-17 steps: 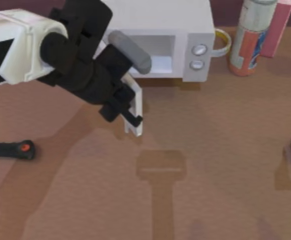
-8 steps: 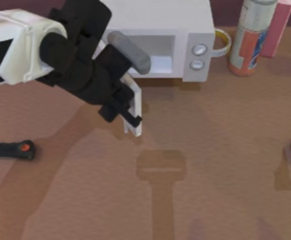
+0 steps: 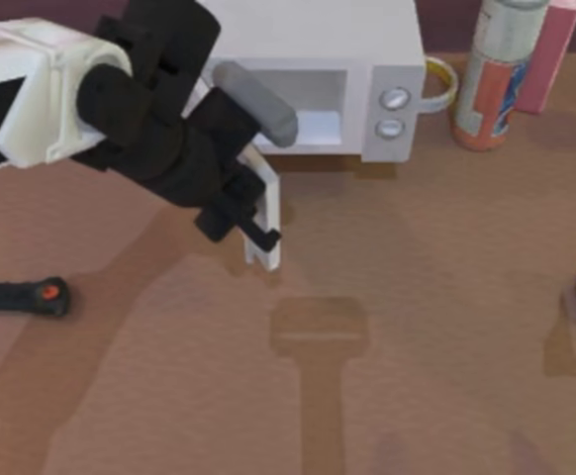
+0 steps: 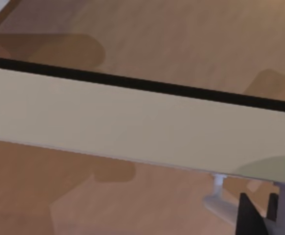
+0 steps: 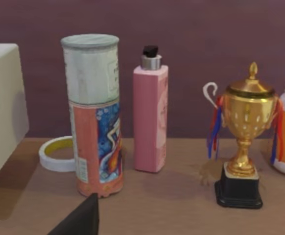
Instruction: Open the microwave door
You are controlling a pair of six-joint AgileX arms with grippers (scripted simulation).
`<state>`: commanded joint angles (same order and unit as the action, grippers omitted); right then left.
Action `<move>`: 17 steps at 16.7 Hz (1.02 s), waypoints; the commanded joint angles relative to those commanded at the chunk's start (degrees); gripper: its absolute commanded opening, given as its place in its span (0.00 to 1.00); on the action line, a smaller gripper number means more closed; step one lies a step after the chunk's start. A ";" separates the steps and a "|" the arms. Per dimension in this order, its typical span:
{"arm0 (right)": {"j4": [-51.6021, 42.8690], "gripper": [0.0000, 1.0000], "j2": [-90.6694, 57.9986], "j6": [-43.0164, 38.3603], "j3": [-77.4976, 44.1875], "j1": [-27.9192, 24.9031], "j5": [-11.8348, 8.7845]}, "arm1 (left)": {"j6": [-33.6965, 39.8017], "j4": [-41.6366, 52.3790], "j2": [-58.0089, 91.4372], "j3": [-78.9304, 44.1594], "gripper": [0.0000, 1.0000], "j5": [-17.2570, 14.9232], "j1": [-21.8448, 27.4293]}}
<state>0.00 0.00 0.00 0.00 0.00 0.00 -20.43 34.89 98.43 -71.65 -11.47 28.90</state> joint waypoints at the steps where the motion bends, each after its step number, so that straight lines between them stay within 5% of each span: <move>1: 0.00 1.00 0.00 0.00 0.00 0.00 0.00 | 0.00 0.00 0.00 0.00 0.00 0.00 0.00; 17: 0.00 1.00 0.00 0.00 0.00 0.00 0.00 | -9.44 2.36 -1.47 1.40 0.00 -4.74 -3.83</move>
<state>0.00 0.00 0.00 0.00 0.00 0.00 -29.86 37.24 96.96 -70.26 -16.21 25.07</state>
